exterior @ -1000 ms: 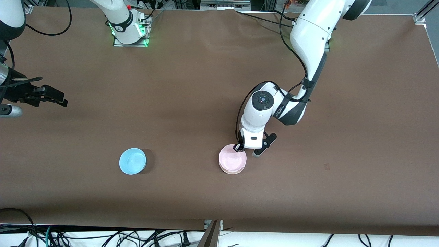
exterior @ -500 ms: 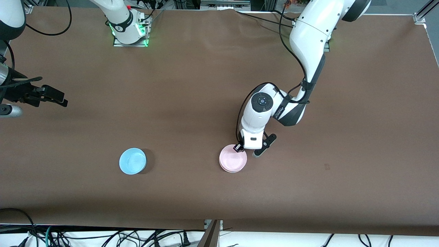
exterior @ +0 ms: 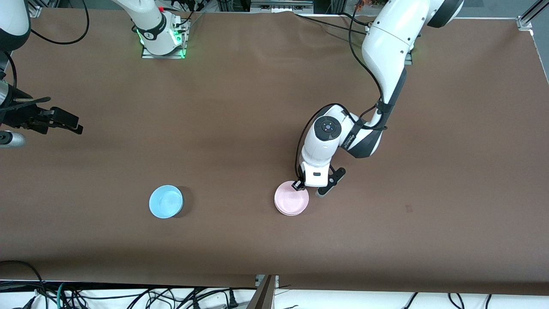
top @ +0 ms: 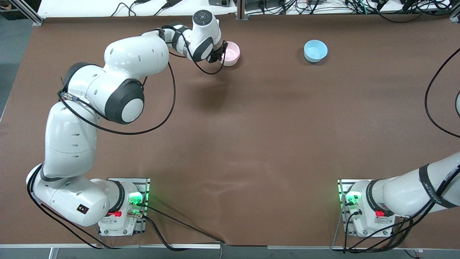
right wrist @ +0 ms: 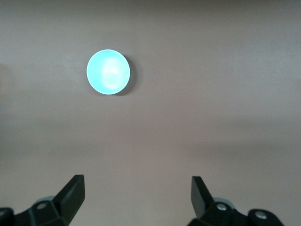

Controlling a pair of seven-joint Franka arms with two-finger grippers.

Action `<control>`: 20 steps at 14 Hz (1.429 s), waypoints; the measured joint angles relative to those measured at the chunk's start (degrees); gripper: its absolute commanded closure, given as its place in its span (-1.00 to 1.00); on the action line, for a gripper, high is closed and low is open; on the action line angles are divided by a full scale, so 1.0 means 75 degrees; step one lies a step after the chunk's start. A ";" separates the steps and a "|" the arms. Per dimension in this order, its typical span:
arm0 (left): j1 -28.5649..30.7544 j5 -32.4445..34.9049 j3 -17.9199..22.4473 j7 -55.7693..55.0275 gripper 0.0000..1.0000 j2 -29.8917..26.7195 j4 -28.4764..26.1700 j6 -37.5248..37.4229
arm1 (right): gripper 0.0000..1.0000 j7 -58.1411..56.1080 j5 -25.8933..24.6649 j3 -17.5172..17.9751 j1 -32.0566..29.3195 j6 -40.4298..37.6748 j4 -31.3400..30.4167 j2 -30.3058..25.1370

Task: Stack pink and blue bowls on white bowl
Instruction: 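Lower the pink bowl into the white bowl and open the left gripper, then raise the left gripper away while the right gripper reaches the blue bowl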

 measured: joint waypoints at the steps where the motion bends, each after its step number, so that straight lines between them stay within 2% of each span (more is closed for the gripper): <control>1: 0.0000 0.0000 0.0007 0.0000 0.17 0.0000 0.0016 0.0001 | -1.00 0.0000 0.0000 0.0000 0.0000 0.0075 -0.0005 0.0057; 4: 0.0000 0.0000 0.0041 0.0000 0.10 0.0005 0.0074 0.0008 | -1.00 0.0000 -0.0001 -0.0002 -0.0005 0.0382 -0.0048 0.0473; 7: -0.0001 0.0000 0.0053 0.0000 0.26 0.0007 0.0308 -0.0003 | -1.00 0.0001 -0.0001 -0.0002 -0.0009 0.1138 -0.0094 0.1201; 12: 0.0106 0.0000 0.0149 0.0000 0.27 -0.0165 0.0657 -0.0633 | -1.00 0.0007 0.0006 0.0072 0.0052 0.2316 -0.0103 0.2267; 15: 0.0386 0.0000 0.0160 0.0173 0.26 -0.0389 0.1321 -0.1861 | -1.00 0.0007 0.0018 0.0124 0.0192 0.2941 -0.0104 0.2995; 20: 0.1115 -0.0340 0.0129 0.1416 0.26 -0.0769 0.2172 -0.3541 | -1.00 -0.0027 0.0066 0.0144 0.0235 0.3635 -0.0096 0.3588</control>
